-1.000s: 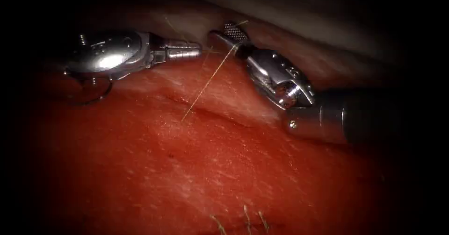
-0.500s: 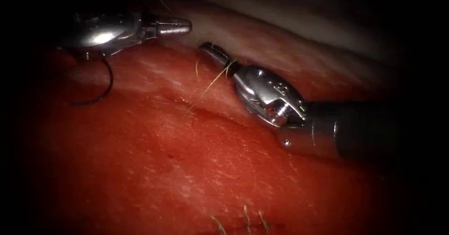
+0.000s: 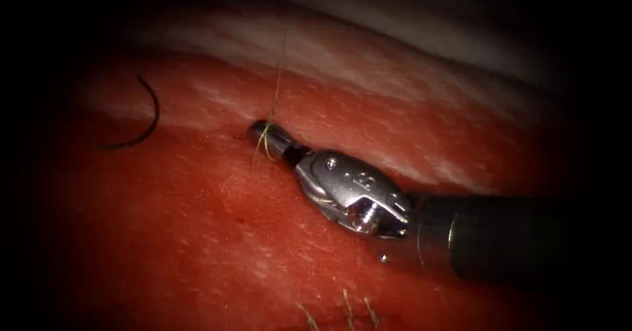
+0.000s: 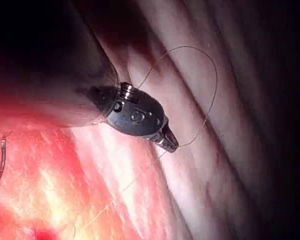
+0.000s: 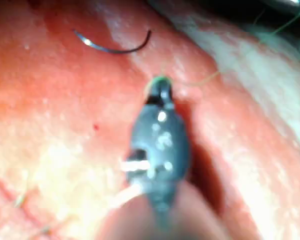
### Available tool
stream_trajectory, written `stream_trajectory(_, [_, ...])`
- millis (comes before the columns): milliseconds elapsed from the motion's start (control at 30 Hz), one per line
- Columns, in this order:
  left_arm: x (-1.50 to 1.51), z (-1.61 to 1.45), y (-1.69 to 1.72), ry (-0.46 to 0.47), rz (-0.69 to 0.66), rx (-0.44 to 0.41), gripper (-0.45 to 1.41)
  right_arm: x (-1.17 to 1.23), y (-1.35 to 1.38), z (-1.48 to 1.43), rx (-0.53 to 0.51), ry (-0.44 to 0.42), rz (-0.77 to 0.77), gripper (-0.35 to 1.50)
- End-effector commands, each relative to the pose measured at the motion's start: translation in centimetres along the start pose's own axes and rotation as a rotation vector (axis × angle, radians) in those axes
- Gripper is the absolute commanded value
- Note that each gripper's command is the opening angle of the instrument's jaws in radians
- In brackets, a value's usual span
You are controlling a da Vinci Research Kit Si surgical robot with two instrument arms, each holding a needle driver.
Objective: Wound Closure
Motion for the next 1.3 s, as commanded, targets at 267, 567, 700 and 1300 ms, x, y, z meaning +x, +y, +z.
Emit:
stream_trajectory(267, [-0.08,0.33,-0.36,-0.034,0.002,0.036,-0.35,-0.13,-0.38,-0.20,0.033,-0.019,-0.018,-0.35])
stream_trajectory(567, [-0.07,0.51,-0.53,-0.066,0.030,0.064,-0.35,-0.16,-0.48,-0.26,0.041,-0.023,-0.019,-0.35])
stream_trajectory(700, [-0.05,0.55,-0.55,-0.067,0.033,0.072,-0.35,-0.21,-0.63,-0.31,0.062,-0.025,-0.020,-0.35])
stream_trajectory(1300, [0.03,0.06,-0.52,-0.079,0.013,0.115,-0.35,-0.73,-1.65,-0.79,0.171,-0.080,-0.054,-0.35])
